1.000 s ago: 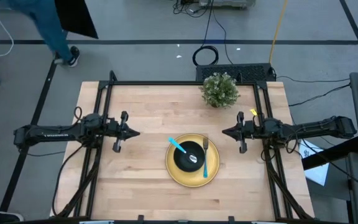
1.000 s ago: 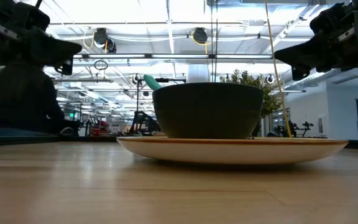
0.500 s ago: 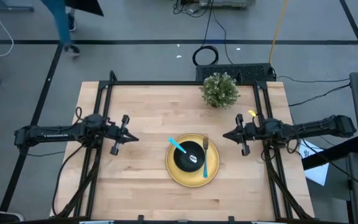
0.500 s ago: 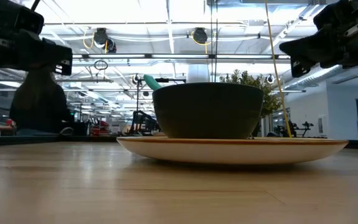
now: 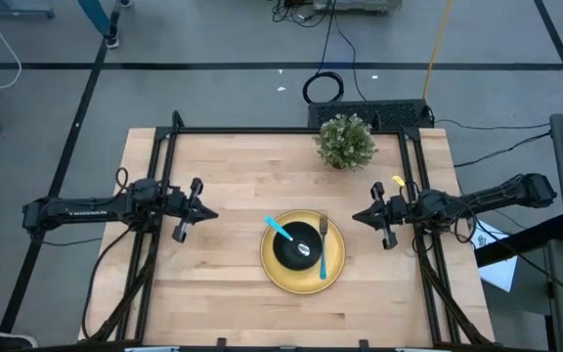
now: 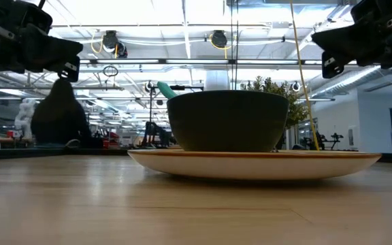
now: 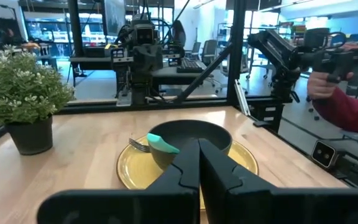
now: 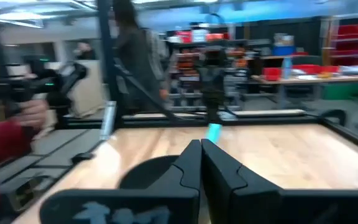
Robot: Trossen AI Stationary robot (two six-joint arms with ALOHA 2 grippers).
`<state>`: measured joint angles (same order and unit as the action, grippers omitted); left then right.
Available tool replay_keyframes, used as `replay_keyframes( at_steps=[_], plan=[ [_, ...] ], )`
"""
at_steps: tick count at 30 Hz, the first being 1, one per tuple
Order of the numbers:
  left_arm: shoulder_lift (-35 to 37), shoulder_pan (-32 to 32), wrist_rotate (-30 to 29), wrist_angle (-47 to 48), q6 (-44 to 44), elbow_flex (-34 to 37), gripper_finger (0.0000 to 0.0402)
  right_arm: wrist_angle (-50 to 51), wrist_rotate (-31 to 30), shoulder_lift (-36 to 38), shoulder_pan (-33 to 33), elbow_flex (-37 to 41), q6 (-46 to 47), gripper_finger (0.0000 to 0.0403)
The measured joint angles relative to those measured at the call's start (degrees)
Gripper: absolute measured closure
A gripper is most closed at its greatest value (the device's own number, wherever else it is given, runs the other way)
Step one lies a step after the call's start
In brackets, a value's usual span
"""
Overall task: Set table place
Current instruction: Return to Home Position
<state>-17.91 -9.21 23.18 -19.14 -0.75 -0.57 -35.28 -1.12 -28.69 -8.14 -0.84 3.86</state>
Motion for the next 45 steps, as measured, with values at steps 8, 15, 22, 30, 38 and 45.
replay_keyframes(
  at_steps=[8,15,22,30,38,45],
  plan=[
    [0.0,0.1,-0.3,0.8,0.4,0.0,0.0399,1.3,-9.7,-1.1,-0.7,0.0,-0.3,0.0403],
    [0.0,0.1,-3.0,1.8,0.5,0.0,0.0391,-1.4,-12.8,-3.4,-0.9,0.0,-1.5,0.0403],
    [0.0,0.2,-2.8,1.4,-0.4,0.0,0.0398,-1.4,-10.2,-8.5,-2.4,0.0,2.3,0.0403],
    [0.0,0.5,-9.9,1.0,-6.5,0.0,0.0384,-7.4,-13.9,-13.5,-4.9,0.0,-0.4,0.0403],
    [0.0,1.9,-10.2,-8.7,-3.4,-0.1,0.0396,-3.6,-13.7,-7.9,-9.9,0.0,-3.7,0.0403],
    [0.0,3.4,-17.8,-7.6,-1.9,-0.1,0.0398,-6.1,-13.7,-3.6,-12.6,0.0,-9.1,0.0403]
  ],
)
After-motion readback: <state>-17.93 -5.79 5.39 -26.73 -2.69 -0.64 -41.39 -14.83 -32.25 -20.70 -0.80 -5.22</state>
